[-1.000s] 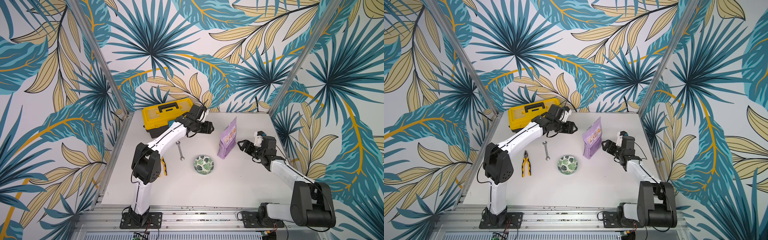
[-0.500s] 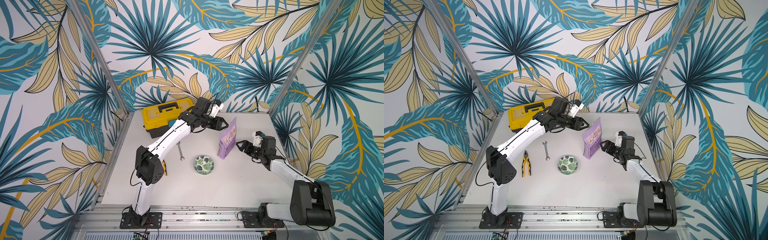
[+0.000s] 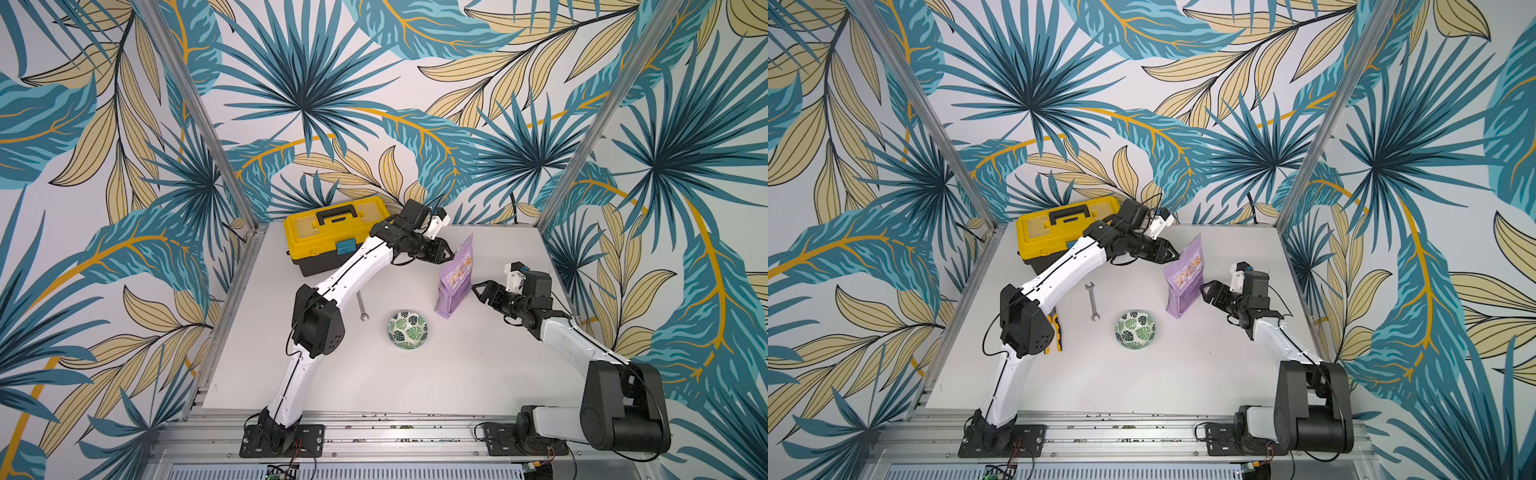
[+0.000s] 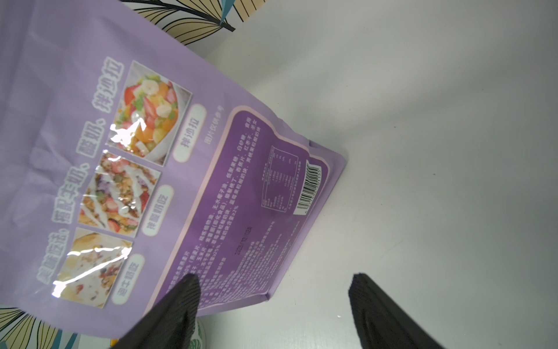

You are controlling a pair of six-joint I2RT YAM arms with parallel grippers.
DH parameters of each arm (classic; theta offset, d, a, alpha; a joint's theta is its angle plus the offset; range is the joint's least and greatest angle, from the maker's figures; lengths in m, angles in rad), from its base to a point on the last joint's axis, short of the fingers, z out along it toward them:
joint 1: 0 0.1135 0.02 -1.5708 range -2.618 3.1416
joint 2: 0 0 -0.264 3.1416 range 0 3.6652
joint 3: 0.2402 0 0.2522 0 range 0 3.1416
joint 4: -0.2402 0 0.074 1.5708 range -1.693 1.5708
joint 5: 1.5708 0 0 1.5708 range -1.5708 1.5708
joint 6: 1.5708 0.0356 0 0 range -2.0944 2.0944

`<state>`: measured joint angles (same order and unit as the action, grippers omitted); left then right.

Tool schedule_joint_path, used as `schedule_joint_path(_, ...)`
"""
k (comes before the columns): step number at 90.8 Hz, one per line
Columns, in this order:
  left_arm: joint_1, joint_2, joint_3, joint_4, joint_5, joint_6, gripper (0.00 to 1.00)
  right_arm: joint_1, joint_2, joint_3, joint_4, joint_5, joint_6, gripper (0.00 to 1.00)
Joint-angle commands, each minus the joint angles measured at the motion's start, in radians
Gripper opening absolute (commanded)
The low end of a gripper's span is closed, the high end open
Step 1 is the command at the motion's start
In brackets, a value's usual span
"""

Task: Pour the oats into the breakfast bowl
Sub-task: Open the oats bag at the center of the board.

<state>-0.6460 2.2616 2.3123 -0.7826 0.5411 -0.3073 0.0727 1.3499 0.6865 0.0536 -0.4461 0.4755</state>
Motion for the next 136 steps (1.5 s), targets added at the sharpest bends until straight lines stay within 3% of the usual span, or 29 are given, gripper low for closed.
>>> schedule_joint_path(1,0.004,-0.002,0.036,0.010,-0.007,0.008,0.31,-0.004,0.003,0.015,-0.018,-0.015,-0.014,0.83)
schedule_joint_path(27,0.003,0.011,0.037,0.053,-0.003,-0.020,0.22,-0.002,0.002,0.016,-0.014,-0.022,-0.012,0.83)
schedule_joint_path(72,0.005,0.050,0.038,0.123,-0.020,-0.069,0.21,-0.002,0.006,0.028,-0.015,-0.032,-0.014,0.83)
schedule_joint_path(106,0.002,0.041,0.026,0.130,0.006,-0.102,0.00,-0.001,-0.004,0.051,-0.014,-0.079,0.010,0.81)
schedule_joint_path(117,-0.012,-0.011,-0.043,0.164,0.006,-0.134,0.00,-0.001,-0.061,0.080,-0.022,-0.132,0.085,0.83)
schedule_joint_path(136,-0.054,-0.152,-0.287,0.318,-0.063,-0.238,0.00,0.018,-0.139,0.177,-0.143,-0.179,0.170,0.85)
